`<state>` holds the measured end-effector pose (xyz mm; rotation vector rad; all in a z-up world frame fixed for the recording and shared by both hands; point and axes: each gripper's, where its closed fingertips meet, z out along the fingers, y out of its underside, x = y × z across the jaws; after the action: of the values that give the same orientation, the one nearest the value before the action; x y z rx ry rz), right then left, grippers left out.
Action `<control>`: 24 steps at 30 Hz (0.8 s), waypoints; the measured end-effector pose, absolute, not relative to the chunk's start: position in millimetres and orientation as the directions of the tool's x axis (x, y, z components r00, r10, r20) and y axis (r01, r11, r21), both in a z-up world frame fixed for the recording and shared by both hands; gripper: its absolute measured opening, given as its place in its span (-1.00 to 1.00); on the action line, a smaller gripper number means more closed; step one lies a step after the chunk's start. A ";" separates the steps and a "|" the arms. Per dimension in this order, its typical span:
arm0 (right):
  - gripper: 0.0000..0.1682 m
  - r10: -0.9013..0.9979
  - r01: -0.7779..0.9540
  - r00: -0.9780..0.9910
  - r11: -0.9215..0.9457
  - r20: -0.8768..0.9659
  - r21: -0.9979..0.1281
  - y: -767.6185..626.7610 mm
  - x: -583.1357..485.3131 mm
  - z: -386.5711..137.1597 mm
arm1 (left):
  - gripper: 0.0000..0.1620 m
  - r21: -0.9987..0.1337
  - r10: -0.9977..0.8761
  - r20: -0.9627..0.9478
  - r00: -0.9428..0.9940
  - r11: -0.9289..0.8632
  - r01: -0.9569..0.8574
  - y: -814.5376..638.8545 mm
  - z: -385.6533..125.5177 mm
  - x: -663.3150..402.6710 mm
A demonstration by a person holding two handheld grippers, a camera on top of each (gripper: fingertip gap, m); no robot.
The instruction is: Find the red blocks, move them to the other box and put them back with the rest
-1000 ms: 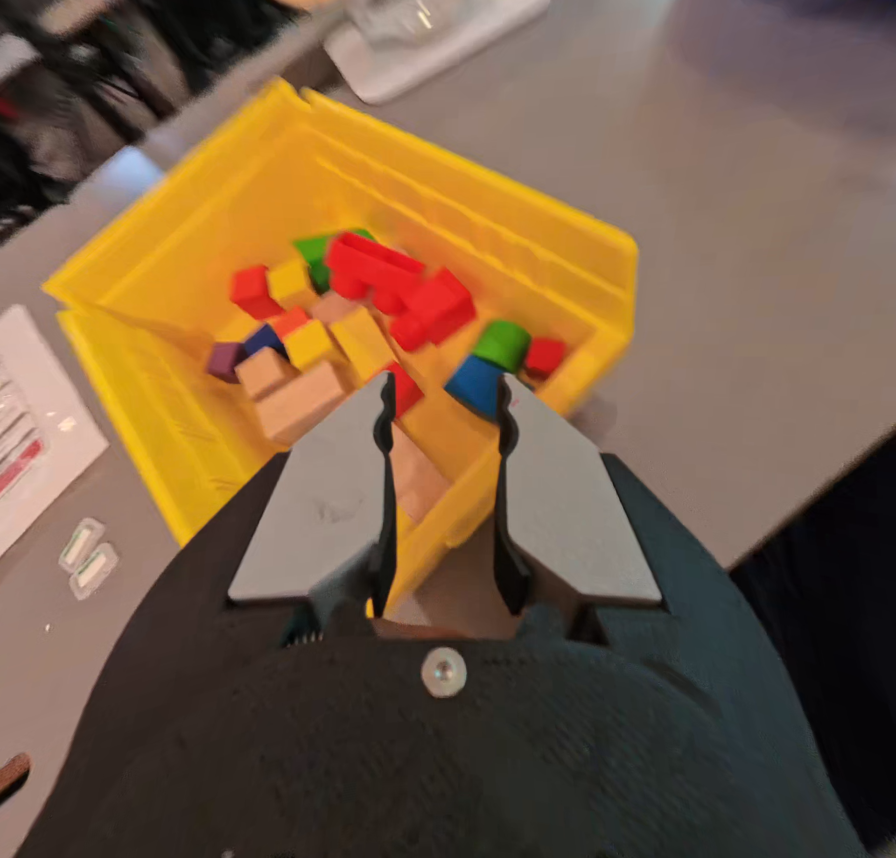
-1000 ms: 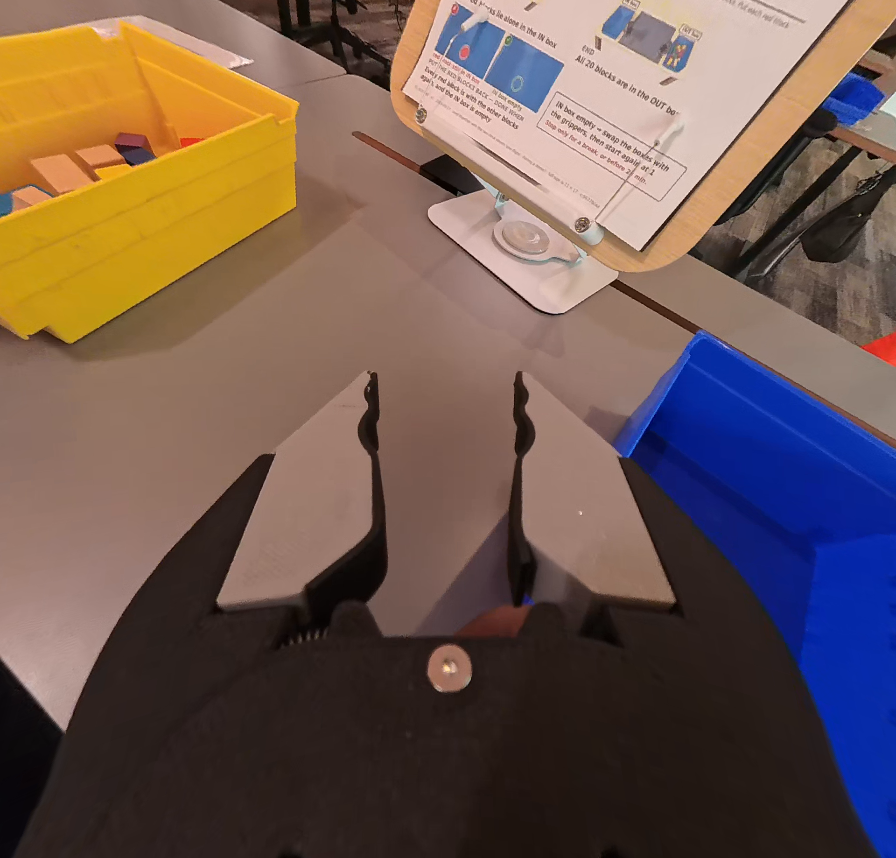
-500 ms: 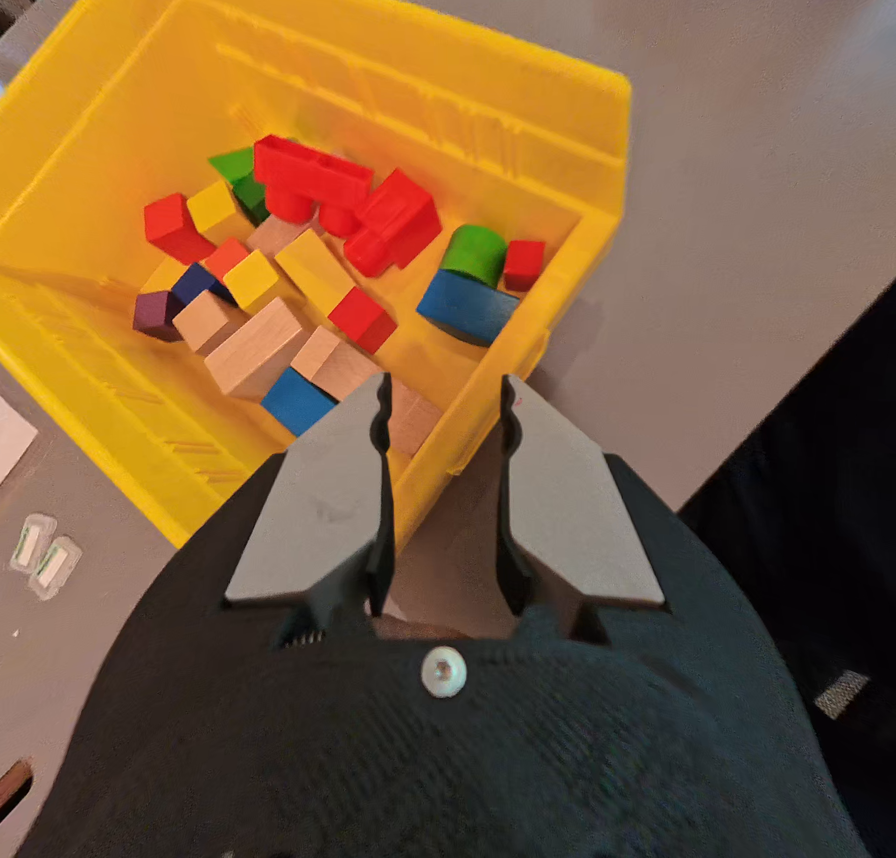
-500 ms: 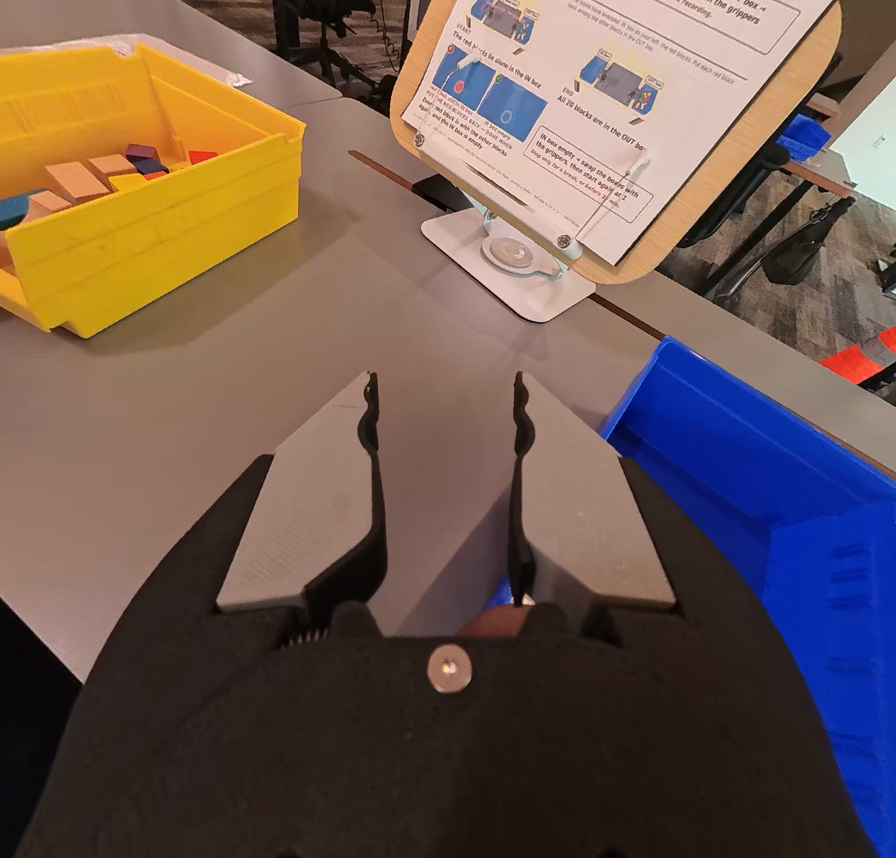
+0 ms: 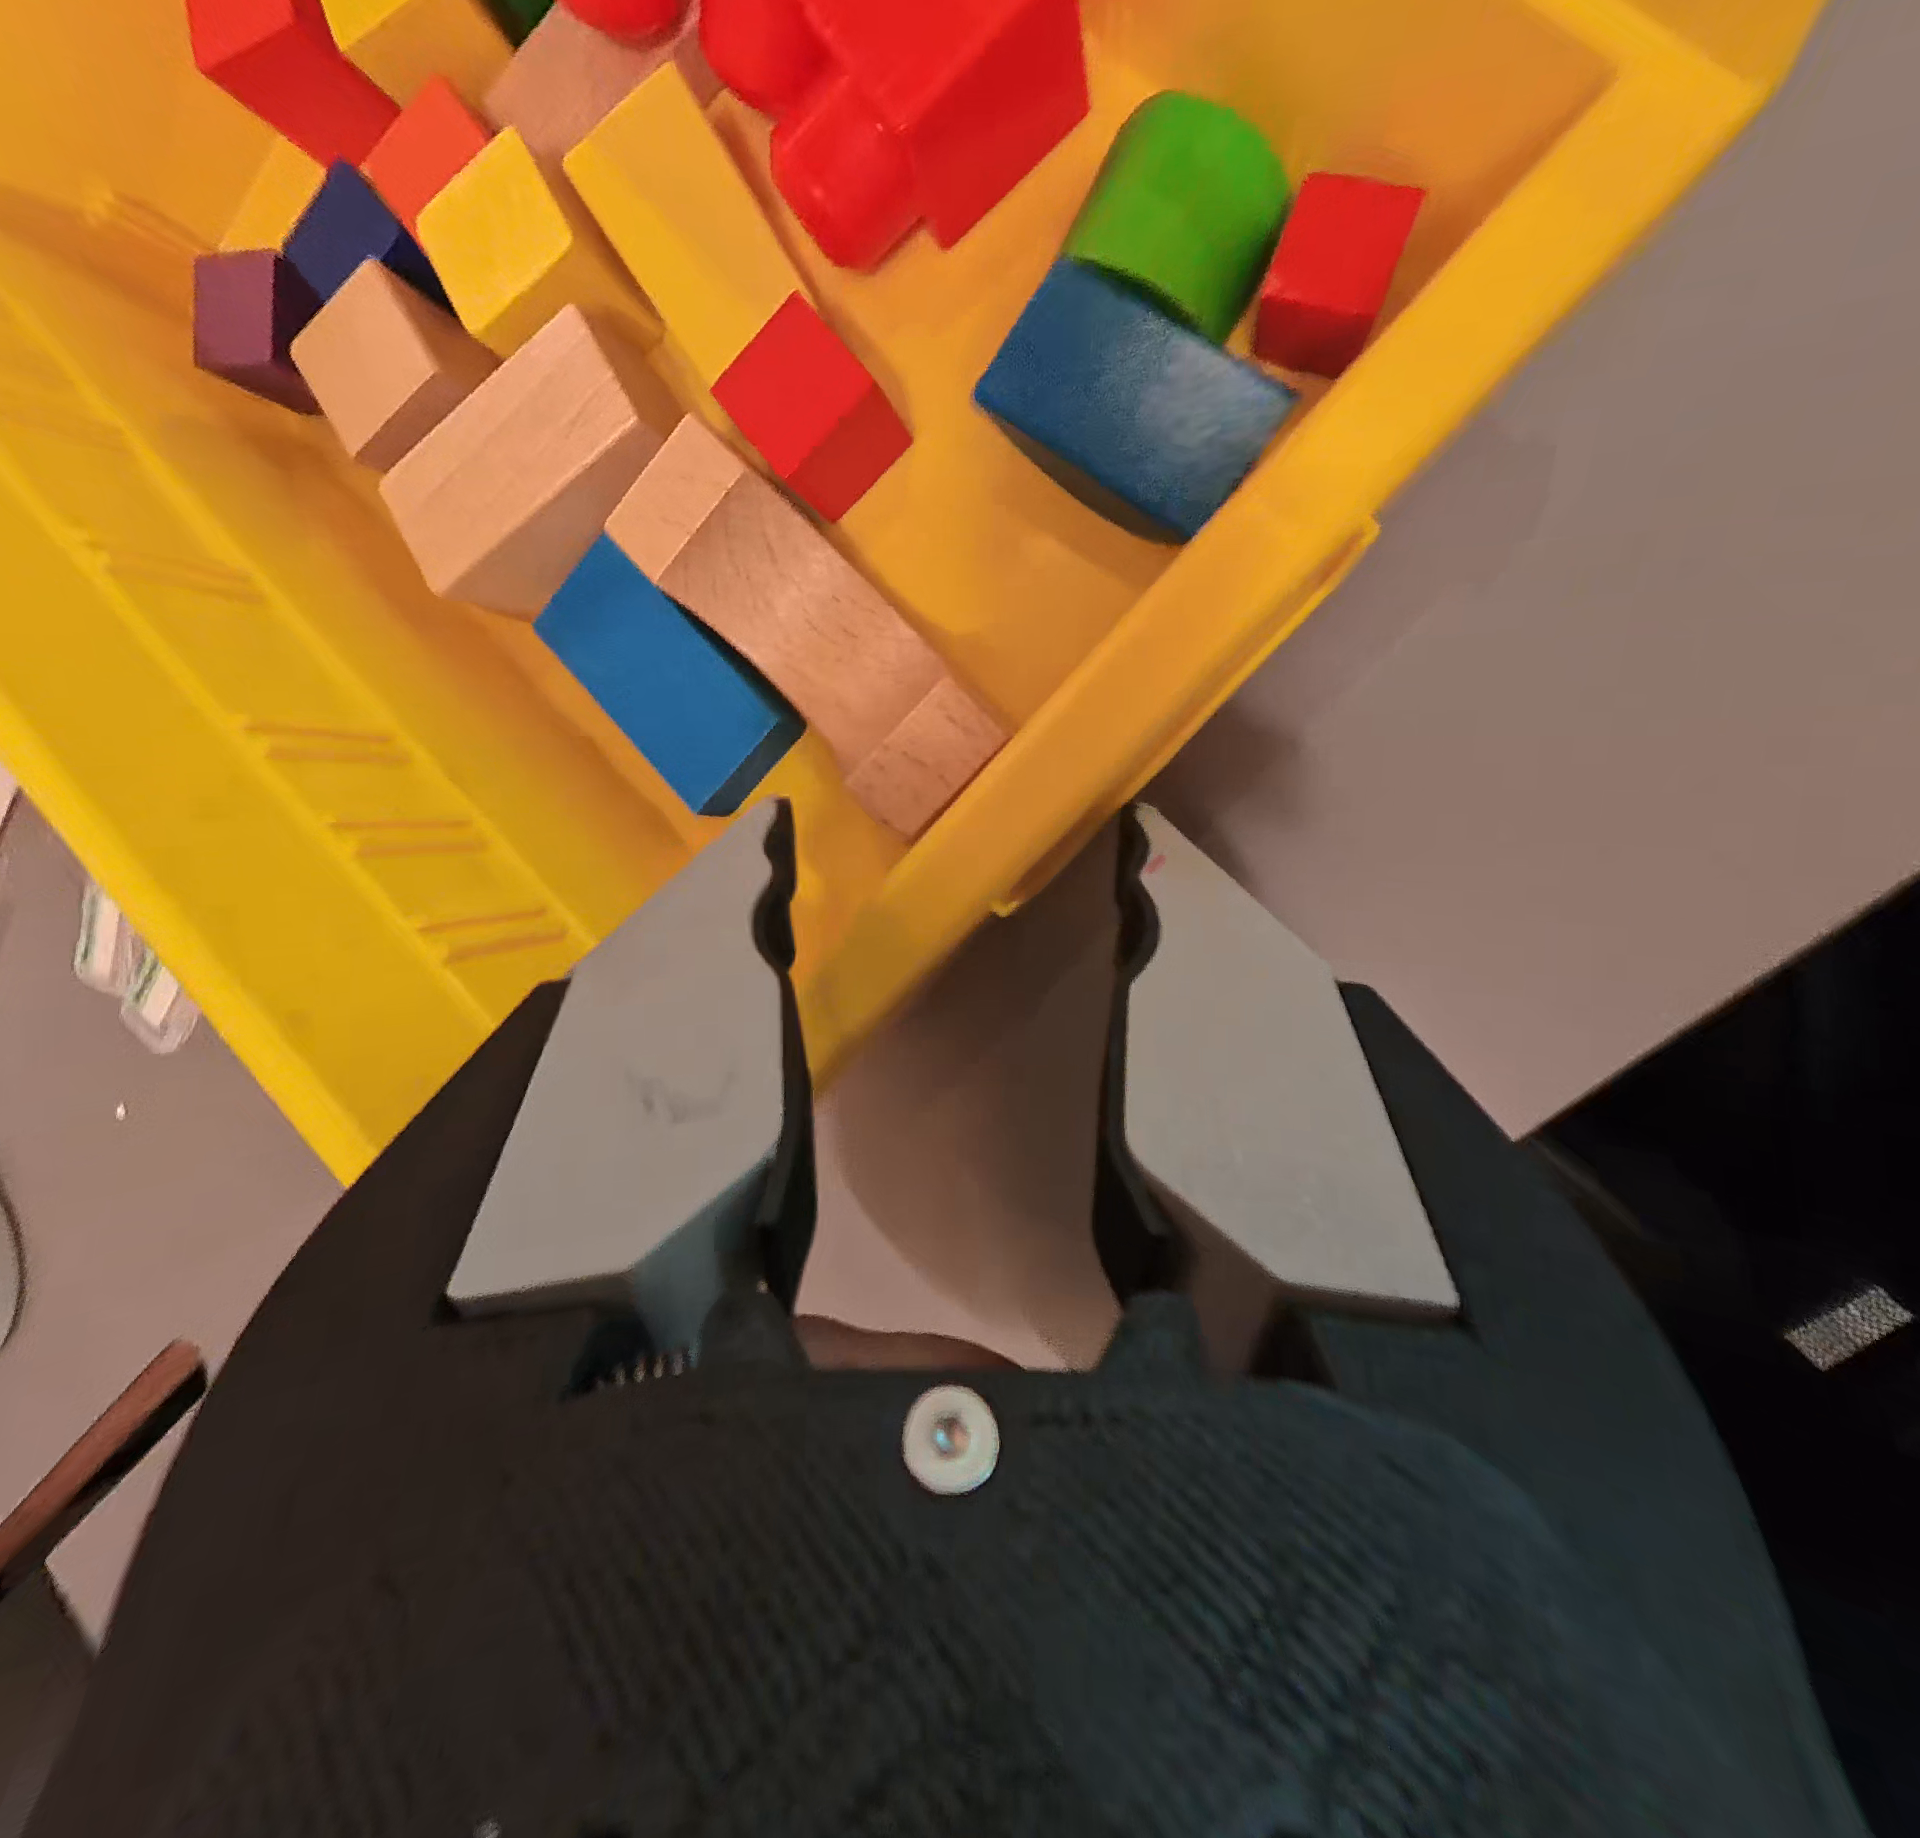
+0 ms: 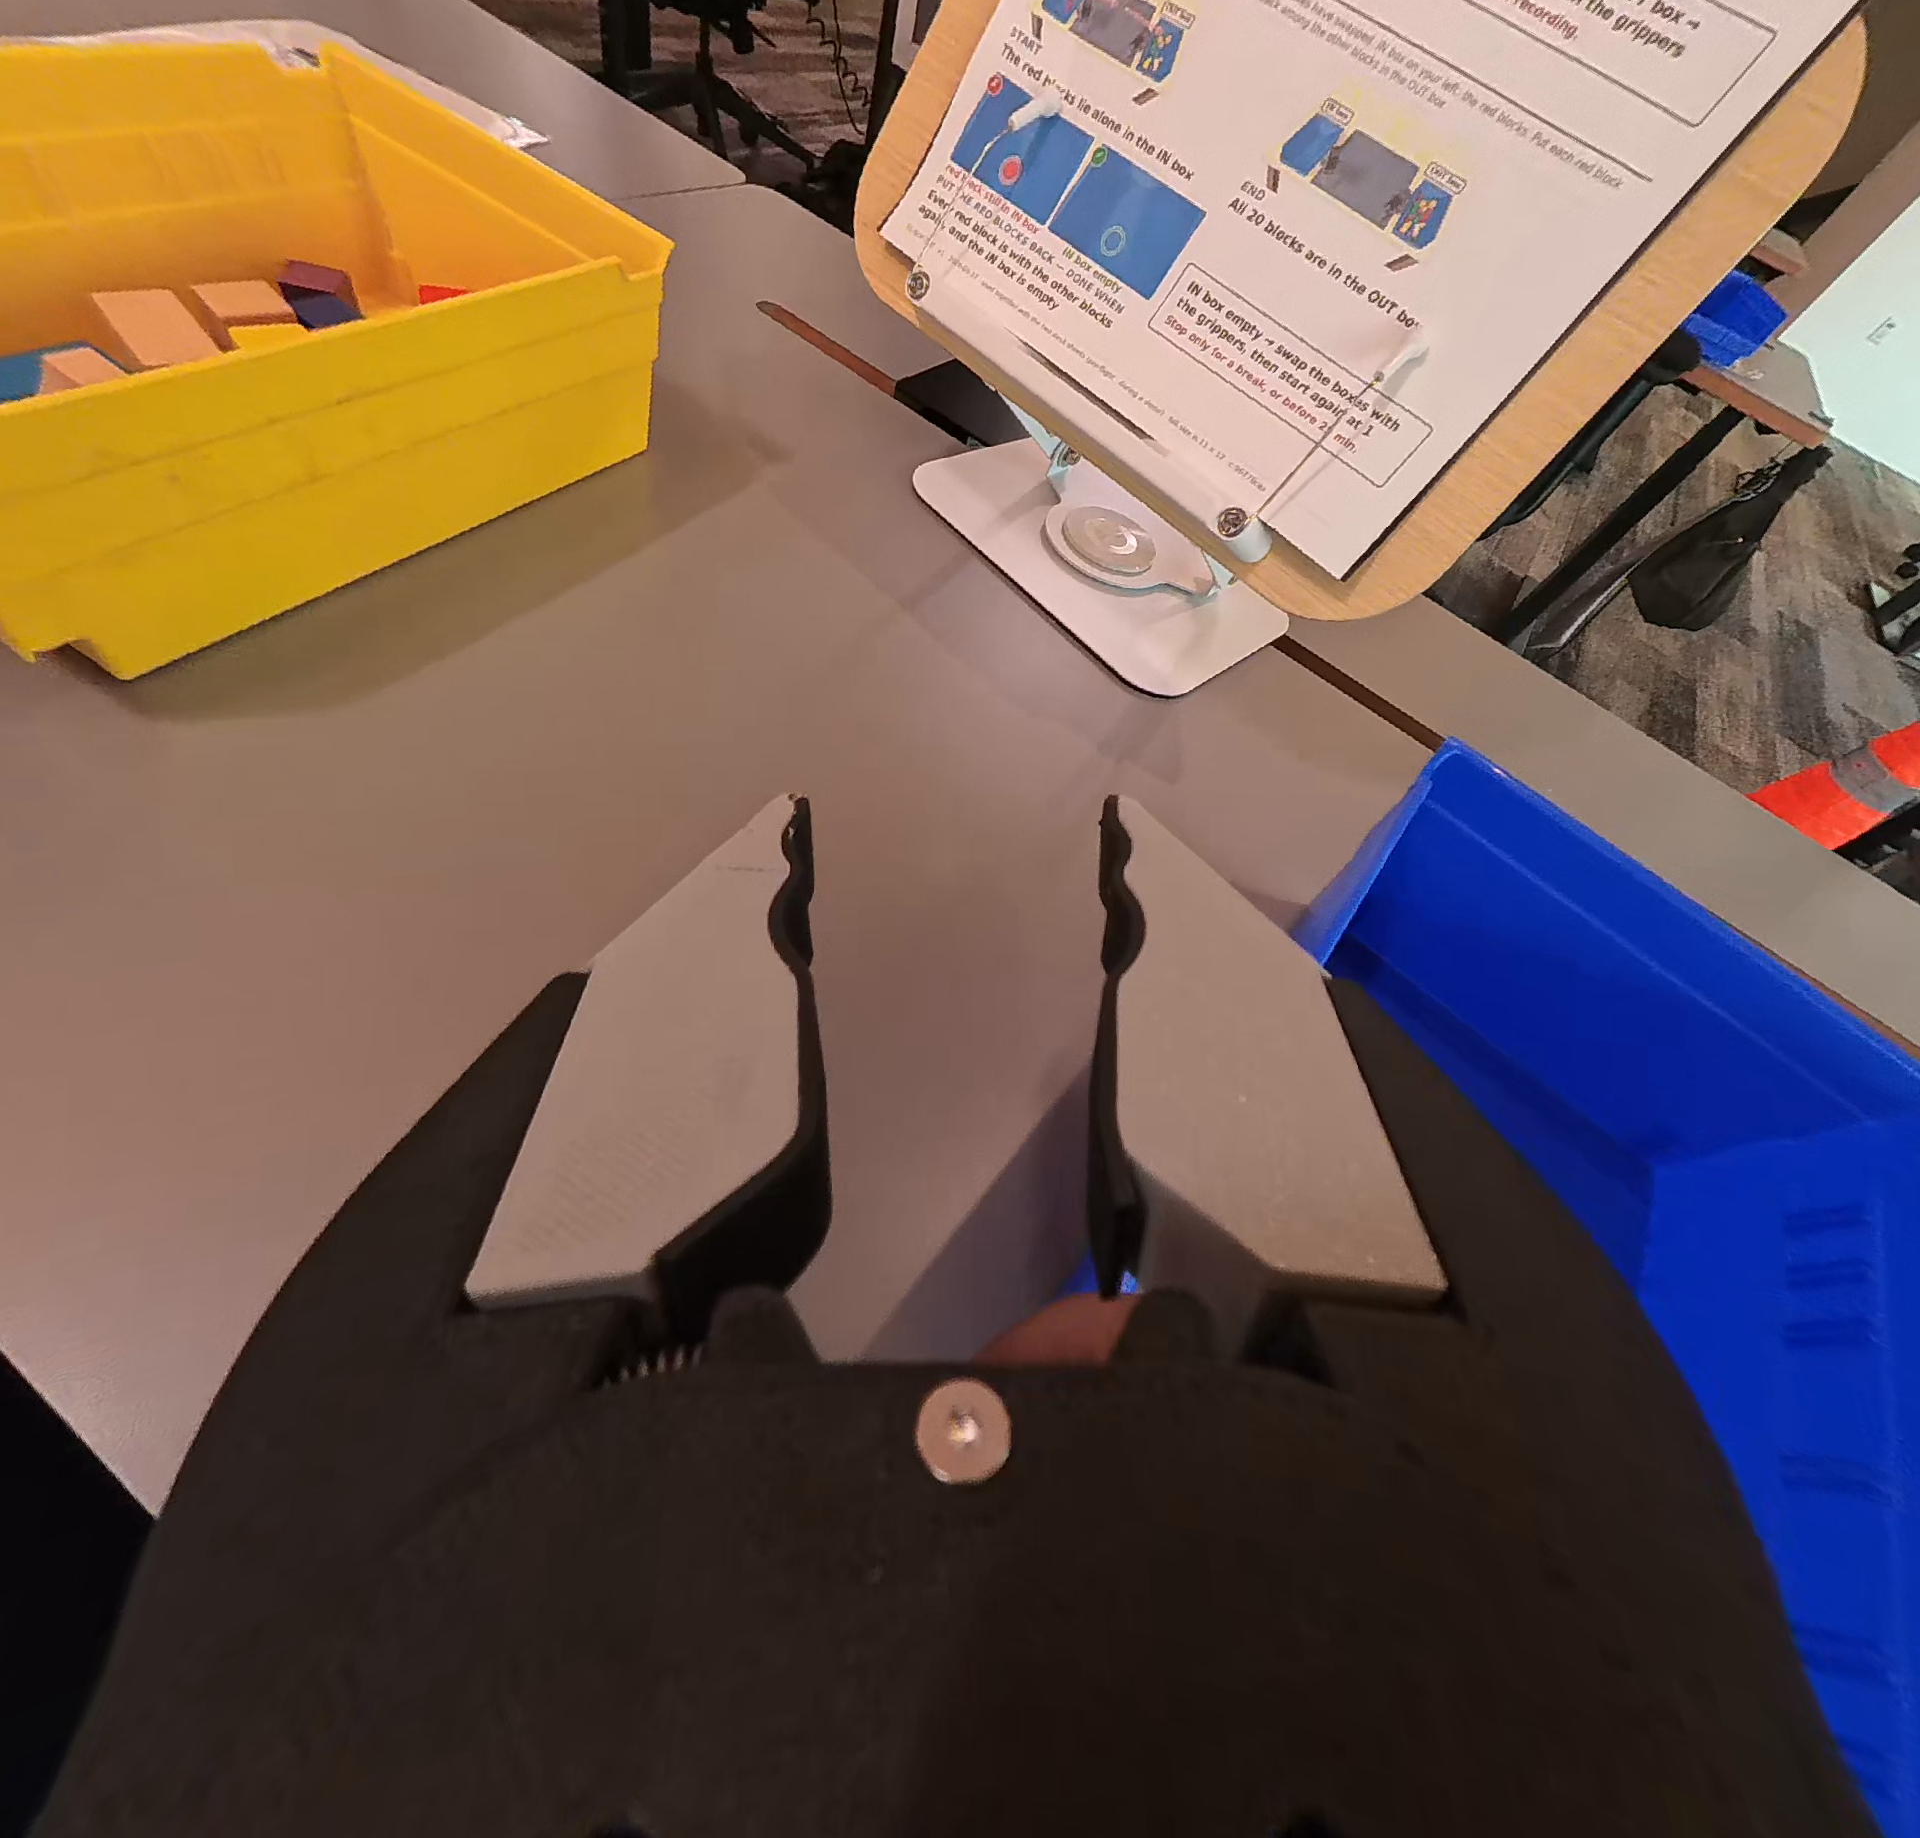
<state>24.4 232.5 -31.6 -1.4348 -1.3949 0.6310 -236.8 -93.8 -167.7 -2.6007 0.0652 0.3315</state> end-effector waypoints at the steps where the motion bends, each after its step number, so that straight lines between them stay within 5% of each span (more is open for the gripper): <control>1: -0.36 0.942 0.426 0.201 0.162 0.268 -0.890 233.5 24.9 -32.1 | -0.32 -0.524 -0.003 -0.237 0.972 -0.842 -0.130 -90.3 -160.7 -230.9; 6: -0.37 0.941 0.417 0.214 0.153 0.261 -0.896 237.4 28.6 -29.2 | -0.46 -0.735 0.170 -0.261 0.950 -0.673 -0.081 -69.7 -101.5 -244.3; 11: -0.37 0.947 0.418 0.206 0.144 0.248 -0.897 235.7 28.8 -31.2 | -0.49 -0.737 0.143 -0.231 0.962 -0.672 -0.077 -32.7 -111.6 -249.3; 16: -0.37 0.947 0.411 0.198 0.155 0.253 -0.899 234.6 32.0 -28.2 | -0.41 -0.416 -0.207 -0.253 0.945 -0.859 -0.299 -24.7 -155.6 -259.2; 24: -0.37 0.948 0.406 0.210 0.139 0.241 -0.903 241.7 36.6 -26.7 | -0.41 -0.143 -0.466 -0.295 0.834 -0.842 -0.521 -9.6 -168.5 -276.8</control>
<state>36.6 241.7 -26.7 -1.4453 -1.3712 0.6572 -276.8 -9.6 -168.5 -2.7972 0.7626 0.3689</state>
